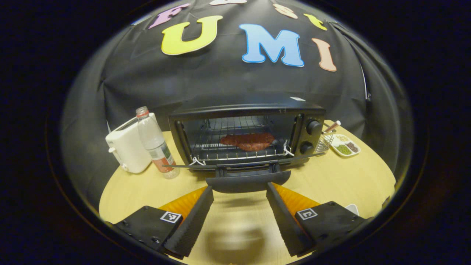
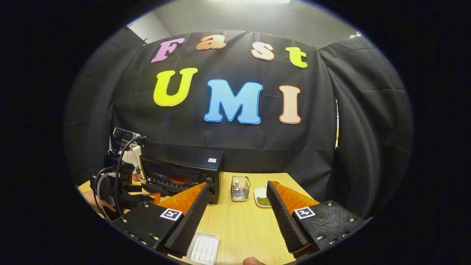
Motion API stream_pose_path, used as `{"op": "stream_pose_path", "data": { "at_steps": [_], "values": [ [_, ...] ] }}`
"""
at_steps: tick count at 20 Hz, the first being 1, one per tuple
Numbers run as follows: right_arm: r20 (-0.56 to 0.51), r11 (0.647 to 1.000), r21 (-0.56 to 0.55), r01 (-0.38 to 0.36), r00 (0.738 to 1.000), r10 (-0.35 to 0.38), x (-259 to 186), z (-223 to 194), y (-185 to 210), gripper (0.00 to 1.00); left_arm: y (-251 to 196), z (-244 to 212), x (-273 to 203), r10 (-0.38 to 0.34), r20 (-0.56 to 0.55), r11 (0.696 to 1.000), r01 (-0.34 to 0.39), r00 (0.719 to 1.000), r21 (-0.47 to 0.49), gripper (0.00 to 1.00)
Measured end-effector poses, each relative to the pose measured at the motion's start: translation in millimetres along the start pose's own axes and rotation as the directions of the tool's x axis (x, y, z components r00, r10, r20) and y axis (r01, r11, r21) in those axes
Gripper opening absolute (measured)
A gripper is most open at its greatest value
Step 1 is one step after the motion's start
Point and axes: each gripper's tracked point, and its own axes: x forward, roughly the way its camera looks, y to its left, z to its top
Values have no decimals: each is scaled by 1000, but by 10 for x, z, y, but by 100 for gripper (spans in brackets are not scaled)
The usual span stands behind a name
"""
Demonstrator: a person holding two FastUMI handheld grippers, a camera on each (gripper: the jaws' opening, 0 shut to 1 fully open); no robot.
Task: Open the electric oven with the left hand, put the food in, and close the electric oven.
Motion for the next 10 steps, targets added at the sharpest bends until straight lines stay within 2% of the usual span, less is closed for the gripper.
{"op": "stream_pose_path", "data": {
  "at_steps": [3,5,10],
  "values": [
    [-1,1000,-9,8,1000,-8,-11,-18,-12,95,13,163,9,3,40,1000,-4,999,14,100],
    [-2,1000,-10,13,1000,-13,-29,-18,-28,95,18,291,29,2,69,999,-4,998,33,98],
    [10,999,6,32,999,-32,-117,1,-134,95,-70,642,-35,-12,172,1000,12,985,-1,100]
  ]
}}
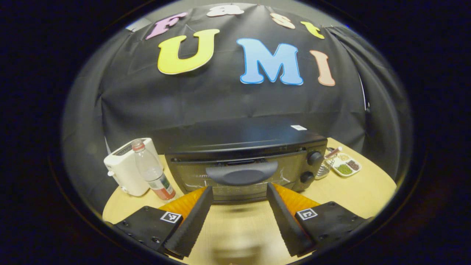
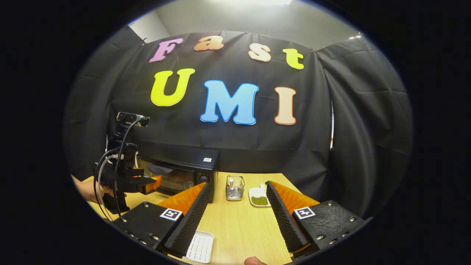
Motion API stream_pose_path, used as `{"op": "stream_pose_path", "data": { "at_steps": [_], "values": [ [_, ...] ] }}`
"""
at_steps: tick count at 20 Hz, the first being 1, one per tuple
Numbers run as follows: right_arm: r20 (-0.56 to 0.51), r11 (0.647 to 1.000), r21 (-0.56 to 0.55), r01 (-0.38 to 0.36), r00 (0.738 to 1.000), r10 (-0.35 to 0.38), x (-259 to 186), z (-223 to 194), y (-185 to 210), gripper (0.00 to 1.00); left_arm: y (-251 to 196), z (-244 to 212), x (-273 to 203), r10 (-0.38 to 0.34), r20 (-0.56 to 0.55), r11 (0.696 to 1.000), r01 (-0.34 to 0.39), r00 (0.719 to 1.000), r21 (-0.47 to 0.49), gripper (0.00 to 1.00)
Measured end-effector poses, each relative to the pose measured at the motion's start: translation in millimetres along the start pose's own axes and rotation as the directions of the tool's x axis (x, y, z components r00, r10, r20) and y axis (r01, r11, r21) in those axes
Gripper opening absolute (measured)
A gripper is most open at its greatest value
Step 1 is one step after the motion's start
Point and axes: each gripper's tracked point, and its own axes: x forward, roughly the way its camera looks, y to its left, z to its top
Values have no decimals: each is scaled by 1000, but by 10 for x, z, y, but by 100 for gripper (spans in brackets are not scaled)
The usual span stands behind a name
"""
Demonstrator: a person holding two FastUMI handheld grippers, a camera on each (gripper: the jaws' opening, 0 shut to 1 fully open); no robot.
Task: Open the electric oven with the left hand, put the food in, and close the electric oven.
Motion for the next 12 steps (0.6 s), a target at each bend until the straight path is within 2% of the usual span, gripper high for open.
{"op": "stream_pose_path", "data": {
  "at_steps": [1,5,8,9,12],
  "values": [
    [4,1000,11,3,1000,-3,-13,2,-31,95,-8,113,-64,-2,36,1000,3,999,-12,98],
    [31,999,44,-5,1000,4,-103,89,-181,95,-95,625,-497,7,185,1000,-6,983,-7,100],
    [76,999,43,-27,997,23,-205,228,-297,95,-177,934,-914,16,259,1000,-12,966,-17,97],
    [95,999,38,-34,995,30,-233,278,-347,95,-226,1018,-1068,16,284,1000,-9,959,-27,100],
    [142,998,17,-59,988,56,-273,415,-510,95,-233,1198,-1533,55,338,998,-39,939,-55,100]
  ]
}}
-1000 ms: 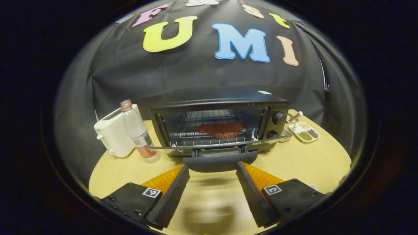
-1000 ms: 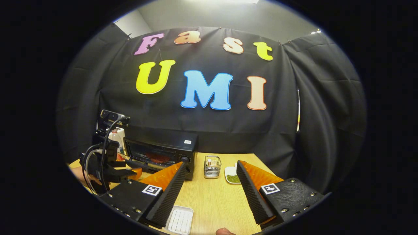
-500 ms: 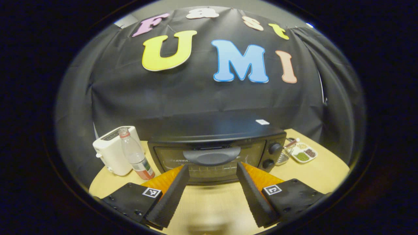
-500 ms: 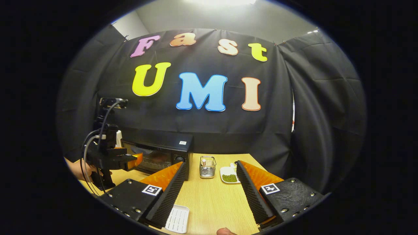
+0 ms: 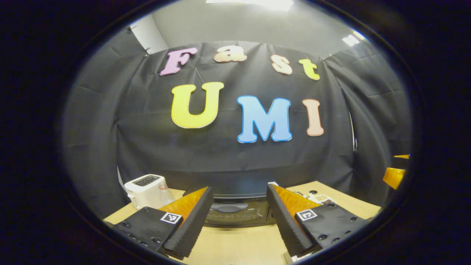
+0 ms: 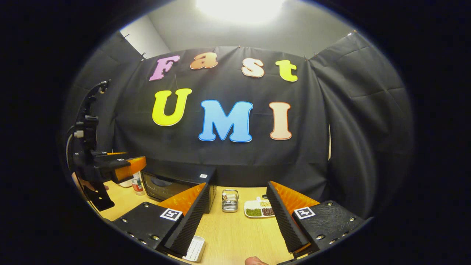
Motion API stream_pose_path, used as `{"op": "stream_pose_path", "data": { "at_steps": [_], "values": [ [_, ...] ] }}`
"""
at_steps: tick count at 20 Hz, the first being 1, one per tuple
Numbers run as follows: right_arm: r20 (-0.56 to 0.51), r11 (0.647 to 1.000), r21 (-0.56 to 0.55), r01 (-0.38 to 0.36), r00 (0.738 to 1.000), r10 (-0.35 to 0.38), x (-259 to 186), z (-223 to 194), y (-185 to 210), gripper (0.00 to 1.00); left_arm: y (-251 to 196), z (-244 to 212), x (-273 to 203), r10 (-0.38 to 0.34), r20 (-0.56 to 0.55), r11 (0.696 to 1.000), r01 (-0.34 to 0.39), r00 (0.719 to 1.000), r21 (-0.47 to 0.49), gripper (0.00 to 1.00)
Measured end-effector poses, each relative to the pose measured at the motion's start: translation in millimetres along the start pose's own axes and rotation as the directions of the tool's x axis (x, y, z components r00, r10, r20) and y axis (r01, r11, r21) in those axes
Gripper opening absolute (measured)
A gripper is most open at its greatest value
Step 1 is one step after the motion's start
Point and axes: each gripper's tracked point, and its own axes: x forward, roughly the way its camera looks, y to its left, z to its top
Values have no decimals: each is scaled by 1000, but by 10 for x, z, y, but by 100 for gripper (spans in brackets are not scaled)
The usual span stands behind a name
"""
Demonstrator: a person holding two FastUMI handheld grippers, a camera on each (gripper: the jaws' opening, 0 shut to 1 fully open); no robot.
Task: Open the electric oven with the left hand, put the food in, and close the electric oven.
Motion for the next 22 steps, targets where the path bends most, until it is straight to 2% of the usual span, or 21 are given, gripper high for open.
{"op": "stream_pose_path", "data": {
  "at_steps": [1,5,9,10,13,14,22],
  "values": [
    [6,1000,-2,-6,1000,6,-8,14,-50,95,-1,74,-140,15,10,1000,-15,1000,-3,97],
    [39,1000,0,-13,999,13,-90,109,-203,95,110,347,-678,82,49,997,-82,995,-8,97],
    [53,999,42,-17,998,15,-212,224,-154,95,235,557,-1138,105,86,994,-108,991,34,97],
    [57,999,47,-19,998,16,-264,256,-130,95,270,599,-1232,108,90,993,-112,990,43,94],
    [79,999,46,-23,997,20,-386,387,10,95,391,652,-1472,105,95,994,-108,990,26,95],
    [89,999,43,-23,996,19,-444,448,70,95,438,670,-1556,105,98,994,-108,990,22,100],
    [148,1000,12,13,989,-15,-793,664,399,95,683,610,-1912,96,88,995,-98,992,23,100]
  ]
}}
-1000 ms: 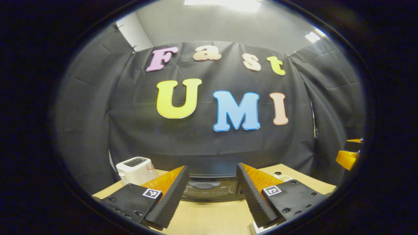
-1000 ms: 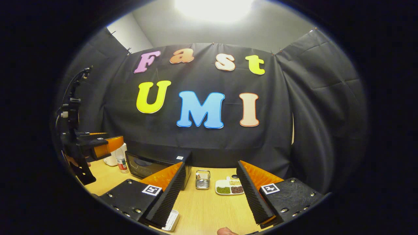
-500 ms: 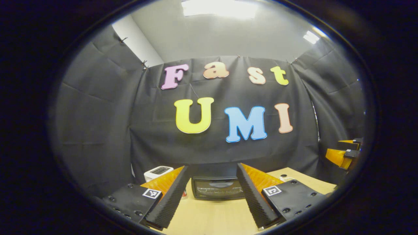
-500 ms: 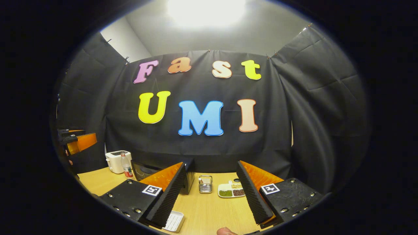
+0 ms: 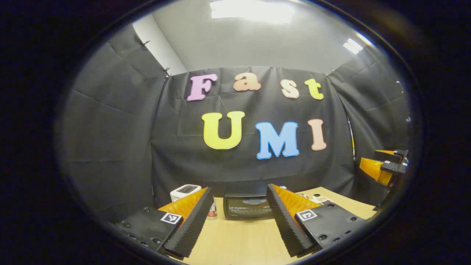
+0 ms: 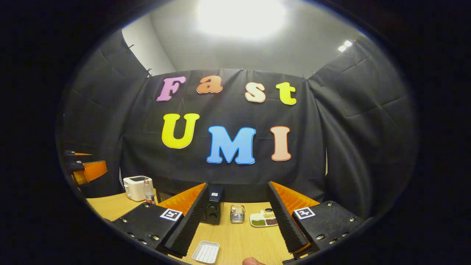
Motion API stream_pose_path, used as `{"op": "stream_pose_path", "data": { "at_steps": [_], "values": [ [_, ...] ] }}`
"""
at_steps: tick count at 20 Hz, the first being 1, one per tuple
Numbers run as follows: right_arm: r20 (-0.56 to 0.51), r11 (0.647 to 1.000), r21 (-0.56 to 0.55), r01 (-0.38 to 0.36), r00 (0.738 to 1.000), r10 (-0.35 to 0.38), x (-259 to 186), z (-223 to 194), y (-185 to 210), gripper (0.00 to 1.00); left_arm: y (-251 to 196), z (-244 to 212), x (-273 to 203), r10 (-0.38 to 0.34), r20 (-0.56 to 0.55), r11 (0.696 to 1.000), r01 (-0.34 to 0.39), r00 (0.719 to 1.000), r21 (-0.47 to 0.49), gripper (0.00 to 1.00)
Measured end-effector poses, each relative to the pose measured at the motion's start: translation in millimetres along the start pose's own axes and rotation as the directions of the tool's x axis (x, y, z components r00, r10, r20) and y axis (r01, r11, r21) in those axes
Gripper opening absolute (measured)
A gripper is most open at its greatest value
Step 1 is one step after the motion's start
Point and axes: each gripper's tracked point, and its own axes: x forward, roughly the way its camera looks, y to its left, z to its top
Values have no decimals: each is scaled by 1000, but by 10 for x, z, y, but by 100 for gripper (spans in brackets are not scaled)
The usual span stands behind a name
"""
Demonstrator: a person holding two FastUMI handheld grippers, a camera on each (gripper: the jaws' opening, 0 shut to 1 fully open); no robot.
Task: Open the electric oven with the left hand, put the food in, and close the electric oven.
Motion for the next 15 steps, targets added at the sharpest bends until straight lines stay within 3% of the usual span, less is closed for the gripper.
{"op": "stream_pose_path", "data": {
  "at_steps": [3,4,5,15],
  "values": [
    [-17,1000,30,-2,1000,2,-29,-28,71,95,97,56,-33,15,13,1000,-15,1000,11,91],
    [-20,999,45,-2,1000,2,-41,-28,73,95,115,70,-32,18,17,1000,-19,1000,12,91],
    [-22,998,55,-1,1000,2,-43,-27,63,95,125,65,-32,23,18,1000,-23,1000,12,100],
    [-39,998,64,17,999,-15,8,-51,3,95,185,-21,20,53,3,999,-53,999,-7,100]
  ]
}}
